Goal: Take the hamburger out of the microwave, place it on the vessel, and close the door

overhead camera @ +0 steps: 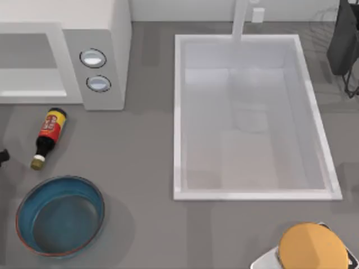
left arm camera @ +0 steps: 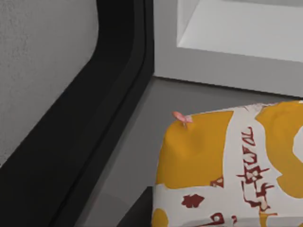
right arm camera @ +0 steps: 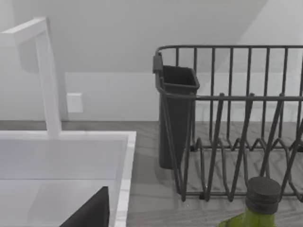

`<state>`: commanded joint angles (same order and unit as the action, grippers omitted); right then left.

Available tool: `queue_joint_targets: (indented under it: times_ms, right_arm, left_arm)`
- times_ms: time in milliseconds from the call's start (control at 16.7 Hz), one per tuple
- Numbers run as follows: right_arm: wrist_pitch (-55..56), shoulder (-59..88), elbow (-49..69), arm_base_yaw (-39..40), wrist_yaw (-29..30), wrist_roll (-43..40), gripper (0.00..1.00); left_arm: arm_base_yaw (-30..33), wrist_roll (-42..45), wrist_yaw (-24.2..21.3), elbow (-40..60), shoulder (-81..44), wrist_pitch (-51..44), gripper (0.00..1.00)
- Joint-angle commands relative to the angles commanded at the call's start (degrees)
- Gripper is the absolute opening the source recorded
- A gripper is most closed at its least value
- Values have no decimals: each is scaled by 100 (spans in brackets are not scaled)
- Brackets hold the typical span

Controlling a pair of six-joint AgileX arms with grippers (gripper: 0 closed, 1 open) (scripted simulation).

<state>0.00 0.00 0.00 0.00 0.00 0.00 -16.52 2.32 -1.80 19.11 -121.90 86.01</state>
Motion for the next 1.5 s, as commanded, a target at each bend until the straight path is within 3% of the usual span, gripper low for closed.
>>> queue_joint_targets:
  times_ms: [420, 1140, 1500]
  right_arm:
    - [0, 0, 0, 0, 0, 0, 100]
    - [0, 0, 0, 0, 0, 0, 100]
    - [0, 0, 0, 0, 0, 0, 100]
  left_arm:
    - [31, 6, 16, 67, 360, -390, 0]
    - [19, 8, 55, 315, 3464, -3803, 0]
    - [23, 19, 59, 311, 3599, -3950, 0]
